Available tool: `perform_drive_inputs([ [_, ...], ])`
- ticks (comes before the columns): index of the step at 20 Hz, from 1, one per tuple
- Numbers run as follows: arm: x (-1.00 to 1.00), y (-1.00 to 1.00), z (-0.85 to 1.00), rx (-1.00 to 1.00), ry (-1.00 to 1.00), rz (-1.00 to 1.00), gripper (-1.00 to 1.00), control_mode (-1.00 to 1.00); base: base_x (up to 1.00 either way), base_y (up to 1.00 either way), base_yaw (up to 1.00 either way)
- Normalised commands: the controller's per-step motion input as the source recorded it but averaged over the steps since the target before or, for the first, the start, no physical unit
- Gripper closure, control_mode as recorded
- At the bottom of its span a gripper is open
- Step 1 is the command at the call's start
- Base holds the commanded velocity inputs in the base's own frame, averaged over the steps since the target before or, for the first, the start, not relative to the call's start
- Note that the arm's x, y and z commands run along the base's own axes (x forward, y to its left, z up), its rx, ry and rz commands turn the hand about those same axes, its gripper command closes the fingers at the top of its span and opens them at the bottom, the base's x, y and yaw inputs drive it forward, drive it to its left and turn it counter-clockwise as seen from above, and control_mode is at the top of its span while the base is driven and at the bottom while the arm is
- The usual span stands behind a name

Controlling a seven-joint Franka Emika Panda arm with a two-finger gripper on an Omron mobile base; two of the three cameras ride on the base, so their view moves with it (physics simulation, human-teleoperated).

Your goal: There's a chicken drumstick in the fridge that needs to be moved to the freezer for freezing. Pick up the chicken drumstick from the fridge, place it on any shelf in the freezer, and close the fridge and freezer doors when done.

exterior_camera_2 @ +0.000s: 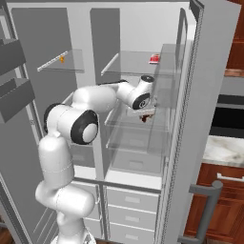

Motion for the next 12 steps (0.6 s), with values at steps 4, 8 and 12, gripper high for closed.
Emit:
perform_drive_inputs([
  [4,-1.00,0.00,-0.32,0.01,-0.01,0.00,1.00,-1.00,0.00,0.00,0.00],
  [8,-1.00,0.10,-0.04,0.00,-0.13,0.00,1.00,-1.00,0.00,0.00,0.00],
  [12,-1.00,0.18,0.06,0.00,-0.15,0.00,1.00,-1.00,0.00,0.00,0.00],
])
